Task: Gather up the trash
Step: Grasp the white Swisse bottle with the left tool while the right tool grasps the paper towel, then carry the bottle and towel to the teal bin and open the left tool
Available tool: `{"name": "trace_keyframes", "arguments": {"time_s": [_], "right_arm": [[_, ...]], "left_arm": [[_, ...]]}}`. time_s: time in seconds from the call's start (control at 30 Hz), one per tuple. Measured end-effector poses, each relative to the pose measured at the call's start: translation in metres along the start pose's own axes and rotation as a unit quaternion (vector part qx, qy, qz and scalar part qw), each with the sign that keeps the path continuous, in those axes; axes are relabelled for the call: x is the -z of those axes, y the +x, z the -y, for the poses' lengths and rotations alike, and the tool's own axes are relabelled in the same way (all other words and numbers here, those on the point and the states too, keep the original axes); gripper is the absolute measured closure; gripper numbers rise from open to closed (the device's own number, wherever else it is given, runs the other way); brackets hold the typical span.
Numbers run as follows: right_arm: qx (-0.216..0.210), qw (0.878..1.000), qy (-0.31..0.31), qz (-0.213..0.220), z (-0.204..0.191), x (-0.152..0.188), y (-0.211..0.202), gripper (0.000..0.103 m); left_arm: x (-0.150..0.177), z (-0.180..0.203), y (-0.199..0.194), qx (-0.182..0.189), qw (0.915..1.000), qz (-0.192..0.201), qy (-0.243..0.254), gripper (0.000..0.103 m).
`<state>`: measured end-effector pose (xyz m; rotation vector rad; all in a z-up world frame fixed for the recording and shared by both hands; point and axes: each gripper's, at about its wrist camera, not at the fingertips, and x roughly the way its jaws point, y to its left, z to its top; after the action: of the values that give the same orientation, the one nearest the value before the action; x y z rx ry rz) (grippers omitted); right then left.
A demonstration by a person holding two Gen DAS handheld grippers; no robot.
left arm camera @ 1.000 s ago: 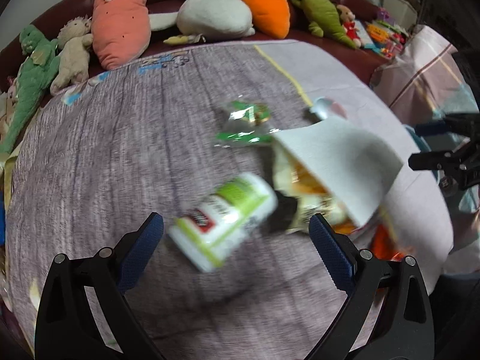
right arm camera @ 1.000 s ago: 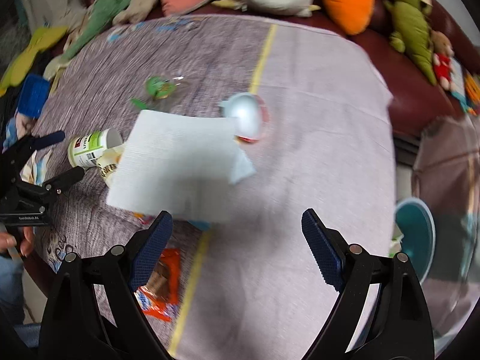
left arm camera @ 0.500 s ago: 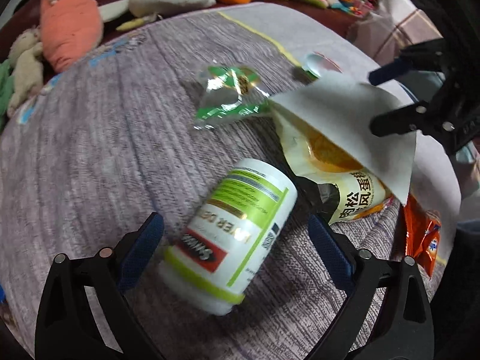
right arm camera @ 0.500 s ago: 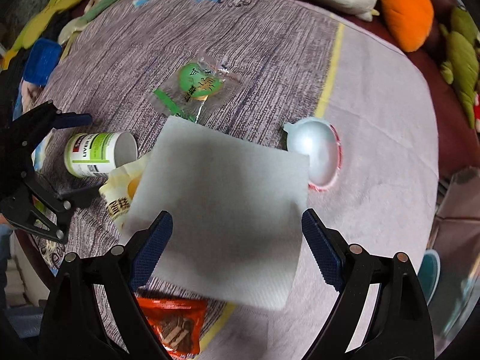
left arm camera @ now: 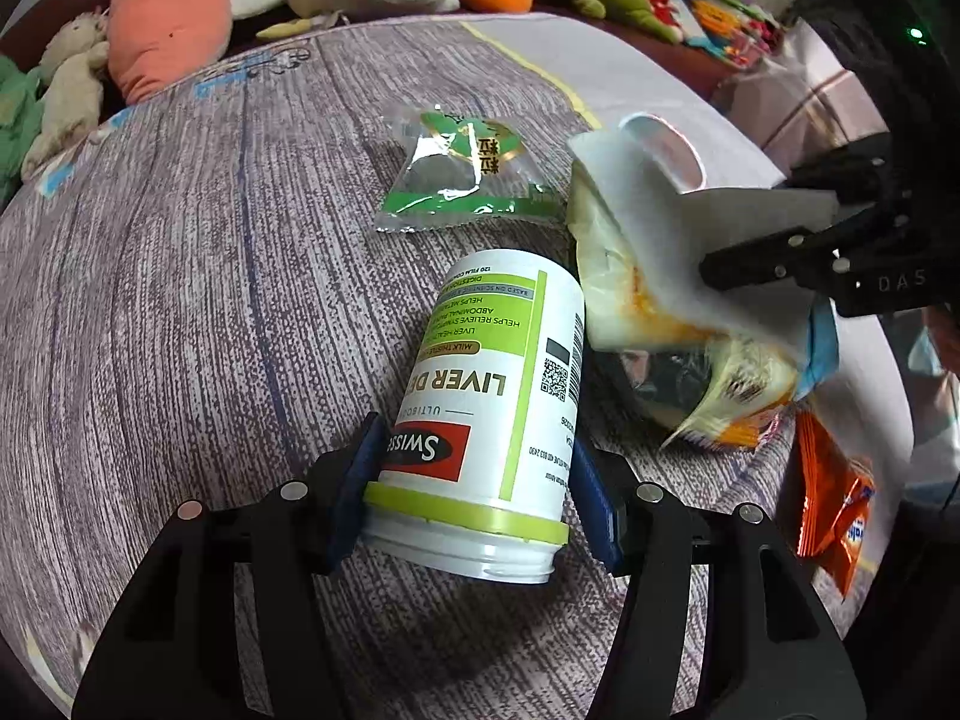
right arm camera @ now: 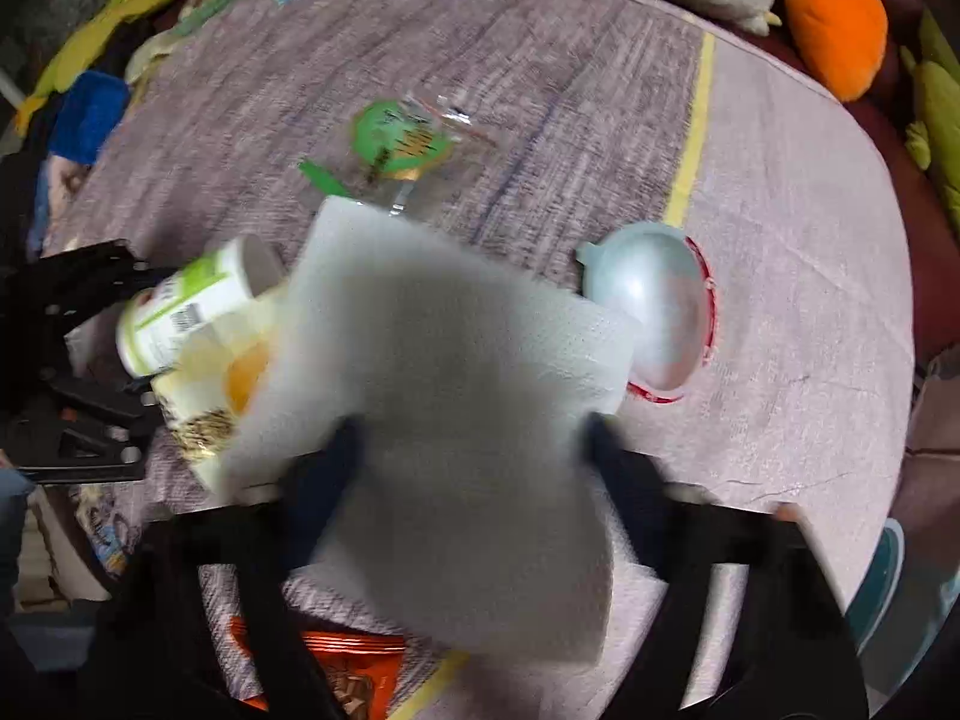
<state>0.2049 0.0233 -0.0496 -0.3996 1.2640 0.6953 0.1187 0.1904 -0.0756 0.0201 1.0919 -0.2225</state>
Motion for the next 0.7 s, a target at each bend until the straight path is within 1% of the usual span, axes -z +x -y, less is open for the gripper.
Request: {"name": "trace_keyframes", "arguments": {"time_s": [0.03, 0.1, 0.2, 0.37, 0.47, 0.6, 0.7], "right_arm": [[-0.005, 1.000, 0.000, -0.001, -0.002, 0.001, -0.001, 0.074], [0.007, 1.000, -0.010, 0.004, -0.006, 0.003, -0.004, 0.087], [0.009, 1.000, -0.005, 0.011, -0.008, 0.006, -0.010, 0.092], [0.008, 0.999, 0.012, 0.041, -0.001, 0.013, -0.033, 0.096], [0.007, 0.998, 0.025, 0.062, 0.004, 0.019, -0.051, 0.096], [0.015, 0.995, 0.046, 0.083, 0.017, 0.033, -0.072, 0.097], [0.022, 0.993, 0.066, 0.092, 0.032, 0.048, -0.083, 0.097]], "left_arm": [[-0.001, 0.002, -0.002, -0.003, 1.0000, 0.000, -0.003, 0.043], [0.000, 0.004, -0.005, -0.012, 0.9999, 0.002, -0.011, 0.044], [0.003, 0.008, -0.015, -0.024, 0.9994, 0.006, -0.023, 0.044], [0.002, 0.009, -0.031, -0.039, 0.9981, 0.014, -0.046, 0.047], [0.001, 0.011, -0.046, -0.045, 0.9969, 0.029, -0.059, 0.047], [-0.004, 0.025, -0.069, -0.047, 0.9955, 0.054, -0.062, 0.047], [-0.009, 0.041, -0.082, -0.039, 0.9952, 0.068, -0.058, 0.047]]}}
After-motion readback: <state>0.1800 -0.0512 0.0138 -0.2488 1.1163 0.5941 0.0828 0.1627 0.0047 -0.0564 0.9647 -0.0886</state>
